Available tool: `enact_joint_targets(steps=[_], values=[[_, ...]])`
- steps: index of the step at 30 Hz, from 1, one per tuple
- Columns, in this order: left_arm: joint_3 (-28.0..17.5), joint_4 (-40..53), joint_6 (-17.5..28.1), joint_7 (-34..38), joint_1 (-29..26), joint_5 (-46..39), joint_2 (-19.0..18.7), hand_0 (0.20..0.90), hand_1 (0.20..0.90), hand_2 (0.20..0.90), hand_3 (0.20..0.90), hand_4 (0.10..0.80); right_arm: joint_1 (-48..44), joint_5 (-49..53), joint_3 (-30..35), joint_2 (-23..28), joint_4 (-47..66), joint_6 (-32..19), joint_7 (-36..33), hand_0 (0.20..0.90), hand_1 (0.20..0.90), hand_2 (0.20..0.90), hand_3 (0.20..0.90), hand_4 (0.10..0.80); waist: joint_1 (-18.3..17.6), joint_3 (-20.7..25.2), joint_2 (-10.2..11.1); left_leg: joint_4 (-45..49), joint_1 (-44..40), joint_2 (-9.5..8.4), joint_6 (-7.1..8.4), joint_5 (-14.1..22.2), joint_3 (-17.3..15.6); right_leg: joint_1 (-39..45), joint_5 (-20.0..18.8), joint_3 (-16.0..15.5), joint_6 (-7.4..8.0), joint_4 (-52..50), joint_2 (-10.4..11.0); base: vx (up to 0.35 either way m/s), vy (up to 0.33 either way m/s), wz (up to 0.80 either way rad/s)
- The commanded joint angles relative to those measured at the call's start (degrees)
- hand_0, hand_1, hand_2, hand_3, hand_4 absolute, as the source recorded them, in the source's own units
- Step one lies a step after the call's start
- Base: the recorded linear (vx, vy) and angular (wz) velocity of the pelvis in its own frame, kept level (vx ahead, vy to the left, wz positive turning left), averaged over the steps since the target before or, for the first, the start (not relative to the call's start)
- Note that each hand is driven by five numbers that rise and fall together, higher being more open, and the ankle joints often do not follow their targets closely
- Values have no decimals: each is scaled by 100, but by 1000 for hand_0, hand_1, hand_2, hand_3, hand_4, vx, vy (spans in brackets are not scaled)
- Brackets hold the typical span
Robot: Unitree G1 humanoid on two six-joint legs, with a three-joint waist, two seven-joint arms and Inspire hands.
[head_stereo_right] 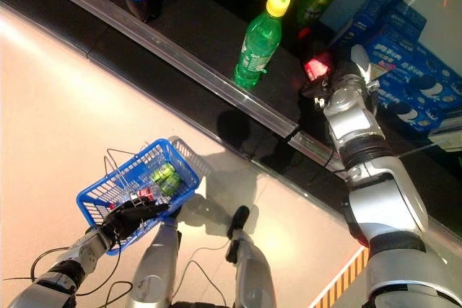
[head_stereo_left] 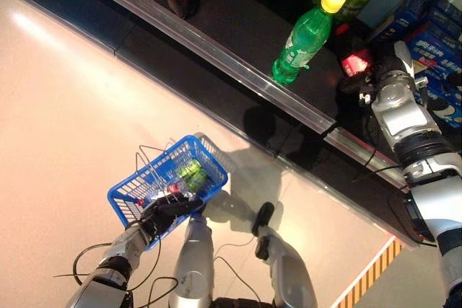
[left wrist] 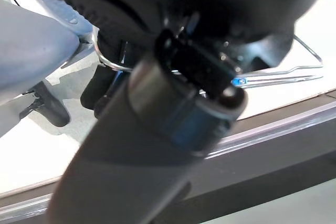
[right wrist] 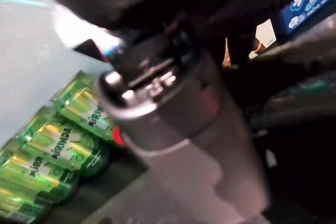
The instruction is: Pick up the drink and place into the basket.
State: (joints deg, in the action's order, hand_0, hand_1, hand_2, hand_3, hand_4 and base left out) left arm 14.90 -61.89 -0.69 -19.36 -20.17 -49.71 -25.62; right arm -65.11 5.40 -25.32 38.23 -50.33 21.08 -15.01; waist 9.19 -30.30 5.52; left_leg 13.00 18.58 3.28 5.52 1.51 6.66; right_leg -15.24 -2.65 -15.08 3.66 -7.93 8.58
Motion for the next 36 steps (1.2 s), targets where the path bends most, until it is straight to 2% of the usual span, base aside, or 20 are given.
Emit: enact_joint_targets(steps=[1,23,36], values=[[170,460,172,-608,262,-178,183,300,300,300,200,100,-40,-22,-371,71,-296,-37,7,300,300,300,200,100,123,51,-210,-36,173,-250,-576,-108,-285,-201,158,340,-14,-444,-15,0,0,0],[181,500,174,-589,263,-204,210,300,300,300,200,100,2,195,-292,57,-236,-203,-42,300,300,300,200,100,101,51,-241,-34,193,-252,-587,-111,-298,-255,155,348,-14,-478,-11,0,0,0],[18,594,263,-522,429,-235,207,300,300,300,200,100,404,684,112,86,764,-561,-412,300,300,300,200,100,-19,51,-180,-256,-126,-211,-571,-124,-399,-26,102,444,21,-304,-58,0,0,0]])
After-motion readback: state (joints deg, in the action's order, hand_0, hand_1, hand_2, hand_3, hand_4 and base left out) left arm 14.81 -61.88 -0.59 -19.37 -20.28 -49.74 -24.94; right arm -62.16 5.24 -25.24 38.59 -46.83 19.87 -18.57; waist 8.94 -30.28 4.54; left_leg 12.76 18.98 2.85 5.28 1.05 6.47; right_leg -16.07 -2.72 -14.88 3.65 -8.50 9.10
